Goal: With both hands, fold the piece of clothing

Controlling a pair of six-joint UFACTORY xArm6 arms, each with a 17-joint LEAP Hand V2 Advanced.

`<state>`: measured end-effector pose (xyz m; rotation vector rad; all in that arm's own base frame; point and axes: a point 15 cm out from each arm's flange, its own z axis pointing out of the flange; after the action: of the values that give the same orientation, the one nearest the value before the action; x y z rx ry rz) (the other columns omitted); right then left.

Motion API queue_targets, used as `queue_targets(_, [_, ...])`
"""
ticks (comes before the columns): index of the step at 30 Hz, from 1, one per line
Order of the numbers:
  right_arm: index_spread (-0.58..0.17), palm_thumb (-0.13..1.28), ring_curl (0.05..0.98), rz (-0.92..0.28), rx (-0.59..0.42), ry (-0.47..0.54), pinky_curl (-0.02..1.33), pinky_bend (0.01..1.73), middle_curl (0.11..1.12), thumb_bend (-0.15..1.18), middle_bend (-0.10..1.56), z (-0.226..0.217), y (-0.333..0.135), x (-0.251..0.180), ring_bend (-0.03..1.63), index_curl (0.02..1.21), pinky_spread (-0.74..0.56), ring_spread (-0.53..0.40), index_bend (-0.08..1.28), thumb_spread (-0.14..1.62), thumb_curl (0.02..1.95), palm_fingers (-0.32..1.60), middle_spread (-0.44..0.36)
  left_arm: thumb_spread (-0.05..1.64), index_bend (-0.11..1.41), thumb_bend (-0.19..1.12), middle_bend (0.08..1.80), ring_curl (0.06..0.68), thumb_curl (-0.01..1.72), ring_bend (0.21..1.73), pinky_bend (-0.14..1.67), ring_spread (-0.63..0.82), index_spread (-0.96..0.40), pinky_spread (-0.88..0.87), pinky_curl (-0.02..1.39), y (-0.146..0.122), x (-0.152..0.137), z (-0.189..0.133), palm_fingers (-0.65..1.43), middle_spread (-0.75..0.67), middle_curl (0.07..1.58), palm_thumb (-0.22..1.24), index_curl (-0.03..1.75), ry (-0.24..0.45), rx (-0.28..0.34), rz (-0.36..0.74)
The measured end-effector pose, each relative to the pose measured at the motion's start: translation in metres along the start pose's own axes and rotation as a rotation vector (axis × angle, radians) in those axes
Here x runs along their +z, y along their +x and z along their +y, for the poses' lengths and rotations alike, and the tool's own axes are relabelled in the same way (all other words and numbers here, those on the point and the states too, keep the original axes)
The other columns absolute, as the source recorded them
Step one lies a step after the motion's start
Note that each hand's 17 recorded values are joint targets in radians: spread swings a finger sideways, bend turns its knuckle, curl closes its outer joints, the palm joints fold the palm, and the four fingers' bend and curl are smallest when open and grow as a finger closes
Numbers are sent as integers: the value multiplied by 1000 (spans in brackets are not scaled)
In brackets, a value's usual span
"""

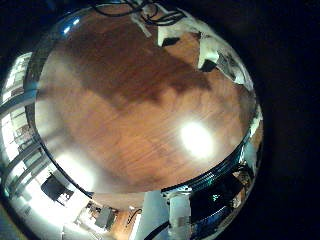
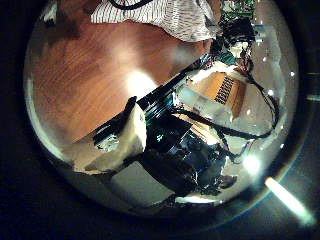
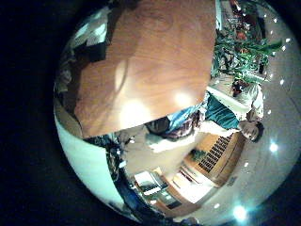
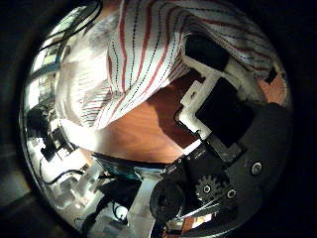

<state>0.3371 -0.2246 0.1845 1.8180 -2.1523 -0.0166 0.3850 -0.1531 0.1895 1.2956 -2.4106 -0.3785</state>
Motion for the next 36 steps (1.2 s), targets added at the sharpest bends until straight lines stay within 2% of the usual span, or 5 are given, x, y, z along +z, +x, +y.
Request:
queue_targets(17, [-512,912,656,90,-281,429,687,1219,918,-13,1047,-17,-119,-181,1290,1098,-380,-267,662,1242,492,994,-291,1226,162,-15,244,235,321,680,338,211,27,430,345,-77,-24,39,173,114,417,401,316,96,-106,123])
queue_targets(29, [-515,904,640,157,-635,353,663,1164,909,-23,986,-14,-317,-176,1240,1125,-398,-269,583,1215,482,1023,-290,1236,163,-15,248,233,316,679,335,212,27,436,345,-94,-13,89,176,113,420,406,316,105,-163,150])
queue_targets(31, [-513,859,636,164,-660,323,650,1134,884,-31,939,-19,-336,-163,1230,1093,-454,-285,477,1221,466,899,-307,1237,163,-15,247,232,316,678,334,212,27,436,345,-95,-15,95,177,113,420,406,317,112,-169,147])
queue_targets(33, [-494,812,661,168,-674,295,671,1218,824,-34,755,-22,-349,-150,1298,985,-502,-304,124,1226,447,442,-338,1237,162,-15,247,232,316,678,334,212,27,436,345,-95,-17,101,177,113,420,406,317,122,-176,146])
queue_targets(36, [-497,753,610,159,-673,305,648,1161,729,-35,586,-25,-354,-148,1238,786,-359,-302,70,1220,424,84,-293,1237,162,-15,246,231,315,678,333,212,31,436,345,-93,-13,114,177,113,420,406,318,124,-183,148])
